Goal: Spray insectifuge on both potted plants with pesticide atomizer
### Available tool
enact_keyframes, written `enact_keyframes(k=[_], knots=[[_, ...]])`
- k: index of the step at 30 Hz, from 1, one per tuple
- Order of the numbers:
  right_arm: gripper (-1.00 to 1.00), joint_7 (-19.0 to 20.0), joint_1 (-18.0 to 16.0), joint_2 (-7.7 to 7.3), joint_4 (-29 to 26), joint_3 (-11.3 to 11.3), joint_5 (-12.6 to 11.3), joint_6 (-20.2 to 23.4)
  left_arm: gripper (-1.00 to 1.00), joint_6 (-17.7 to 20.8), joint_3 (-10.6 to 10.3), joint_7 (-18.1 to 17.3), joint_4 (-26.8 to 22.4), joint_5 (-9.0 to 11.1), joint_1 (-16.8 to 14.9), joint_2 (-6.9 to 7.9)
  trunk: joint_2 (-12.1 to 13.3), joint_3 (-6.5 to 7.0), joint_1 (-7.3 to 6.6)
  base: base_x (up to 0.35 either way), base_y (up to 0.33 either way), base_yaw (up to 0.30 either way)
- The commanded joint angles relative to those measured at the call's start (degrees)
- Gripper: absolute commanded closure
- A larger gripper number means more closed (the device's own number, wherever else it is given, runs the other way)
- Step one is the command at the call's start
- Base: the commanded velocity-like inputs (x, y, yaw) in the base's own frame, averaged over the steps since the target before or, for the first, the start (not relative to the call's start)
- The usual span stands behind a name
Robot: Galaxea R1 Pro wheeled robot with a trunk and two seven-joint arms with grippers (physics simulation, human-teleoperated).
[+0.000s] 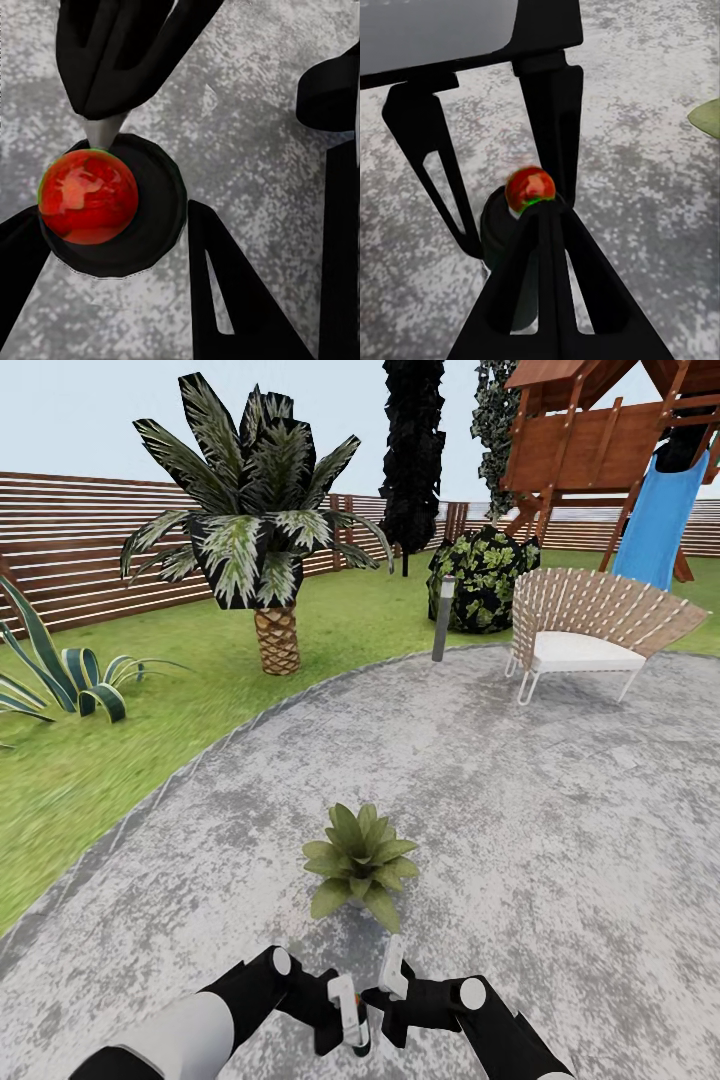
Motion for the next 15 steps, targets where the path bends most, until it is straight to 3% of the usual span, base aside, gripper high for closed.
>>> enact_keyframes(k=[1,12,15], knots=[[1.0,0.03,-0.02,0.02,-0.06,-0.07,0.54,-0.32,1.0,-0.62,0.12,-0.05,-0.02,-0.22,-0.03,-0.05,-0.02,-0.05,-0.01,0.0,0.0,0.0],[1.0,0.03,-0.02,0.02,-0.03,-0.07,0.54,-0.33,1.0,-1.07,-0.31,0.11,0.24,0.04,0.07,0.53,-0.02,-0.05,-0.01,0.0,0.0,0.0],[1.0,0.03,-0.02,-0.01,0.01,-0.14,0.56,-0.33,1.0,-0.71,-0.62,0.19,0.69,-0.36,0.25,2.56,-0.02,-0.05,-0.01,0.0,0.0,0.0]])
